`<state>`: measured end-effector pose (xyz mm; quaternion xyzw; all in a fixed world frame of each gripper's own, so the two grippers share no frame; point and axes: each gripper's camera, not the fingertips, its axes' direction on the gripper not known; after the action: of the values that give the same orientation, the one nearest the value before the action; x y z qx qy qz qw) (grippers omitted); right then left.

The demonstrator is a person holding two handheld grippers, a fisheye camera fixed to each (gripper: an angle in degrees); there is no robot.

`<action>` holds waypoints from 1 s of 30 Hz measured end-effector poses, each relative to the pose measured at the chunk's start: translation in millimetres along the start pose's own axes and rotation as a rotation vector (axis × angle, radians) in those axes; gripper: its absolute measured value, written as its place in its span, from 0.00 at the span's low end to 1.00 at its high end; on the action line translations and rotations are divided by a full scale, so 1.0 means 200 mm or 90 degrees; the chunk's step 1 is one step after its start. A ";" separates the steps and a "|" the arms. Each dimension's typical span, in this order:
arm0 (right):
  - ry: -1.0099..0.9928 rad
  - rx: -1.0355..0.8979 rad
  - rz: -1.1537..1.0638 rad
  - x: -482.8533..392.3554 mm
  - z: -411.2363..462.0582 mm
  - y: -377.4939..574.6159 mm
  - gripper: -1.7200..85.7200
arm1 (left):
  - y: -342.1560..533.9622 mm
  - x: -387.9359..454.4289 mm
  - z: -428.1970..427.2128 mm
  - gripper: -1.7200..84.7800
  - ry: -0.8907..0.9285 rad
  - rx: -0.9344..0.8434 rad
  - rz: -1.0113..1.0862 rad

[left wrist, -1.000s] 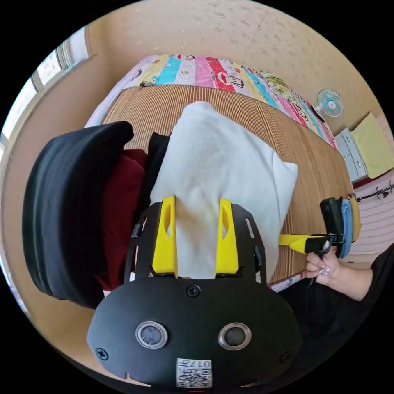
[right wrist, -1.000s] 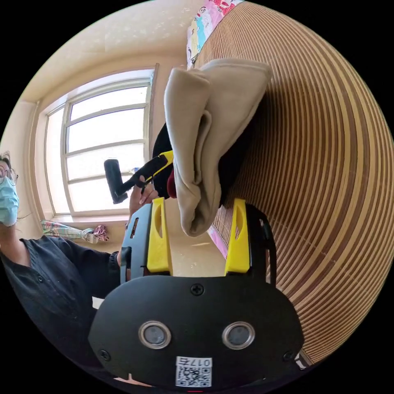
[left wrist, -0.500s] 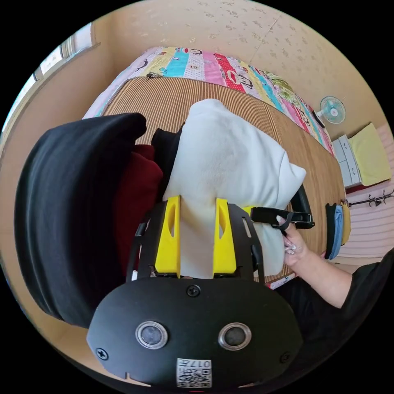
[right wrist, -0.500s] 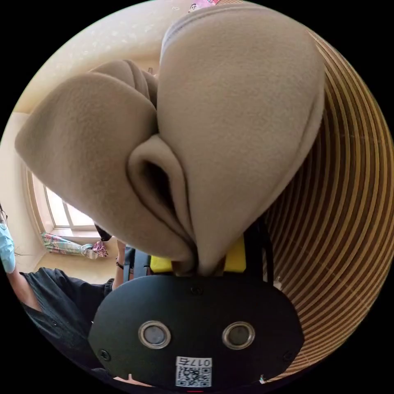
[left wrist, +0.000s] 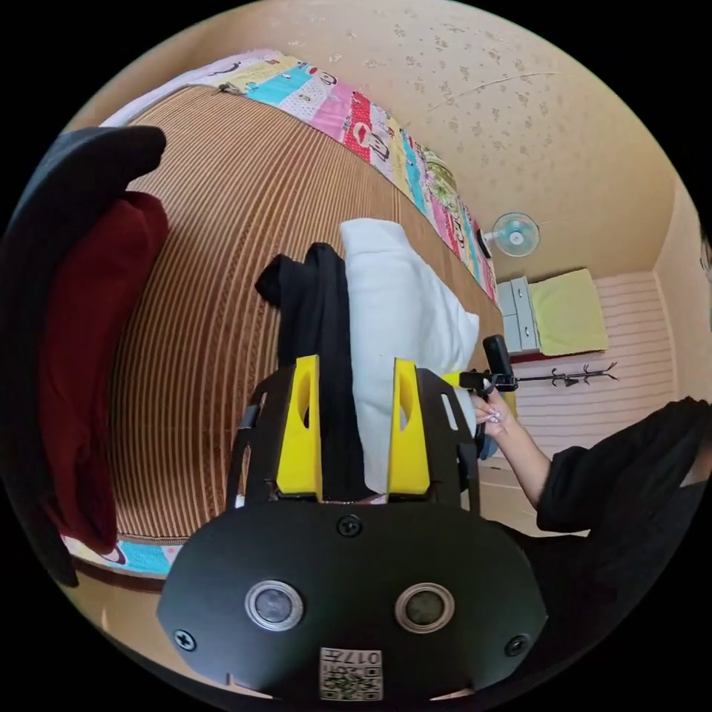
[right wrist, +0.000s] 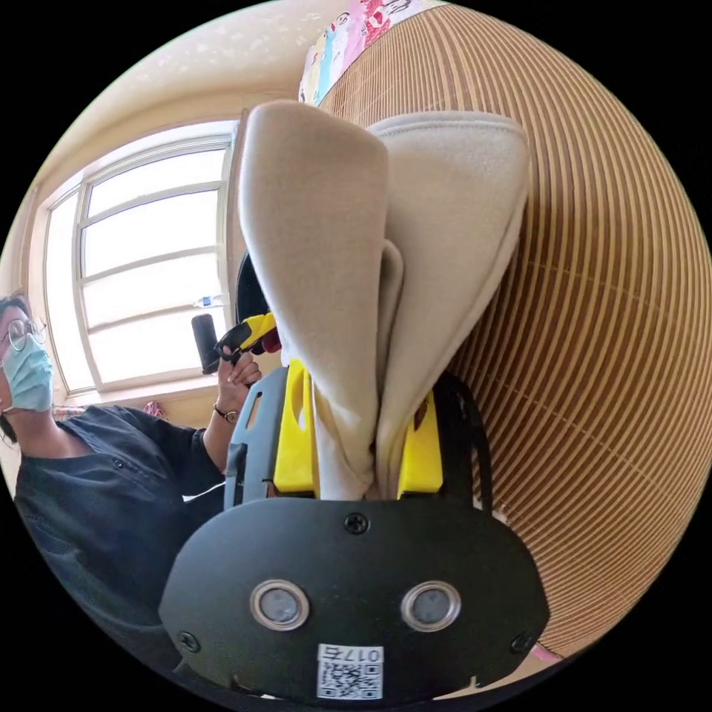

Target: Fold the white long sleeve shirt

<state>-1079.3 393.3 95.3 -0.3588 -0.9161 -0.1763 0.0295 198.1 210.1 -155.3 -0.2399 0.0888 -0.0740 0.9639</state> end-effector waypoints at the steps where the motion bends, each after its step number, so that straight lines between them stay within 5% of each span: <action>1: -0.014 0.005 0.009 0.02 -0.01 0.05 0.20 | 0.02 0.06 0.06 0.17 -0.017 -0.035 0.002; 3: -0.031 0.012 0.007 0.04 0.02 0.12 0.19 | 0.06 0.11 0.18 0.17 -0.061 -0.109 -0.020; 11: 0.029 0.120 -0.001 -0.15 0.15 0.36 0.14 | 0.12 0.17 -0.09 0.10 0.059 -0.031 -0.111; 15: 0.052 0.143 0.047 -0.05 0.25 0.49 0.18 | 0.18 0.11 -0.09 0.12 0.020 -0.091 -0.174; 19: 0.022 0.225 0.018 0.13 0.18 0.59 0.28 | 0.20 0.09 -0.23 0.20 0.025 0.058 -0.112; 22: 0.017 0.153 -0.027 0.26 0.28 0.51 0.34 | 0.12 0.01 -0.06 0.29 0.023 0.019 -0.081; 30: -0.101 0.013 -0.106 0.40 0.59 0.29 0.34 | 0.16 0.00 0.52 0.29 0.344 -0.065 -0.126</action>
<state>-1090.9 524.2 17.1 -0.2940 -0.9439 -0.1399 -0.0543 222.9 283.6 -80.3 -0.2674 0.3219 -0.2242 0.8801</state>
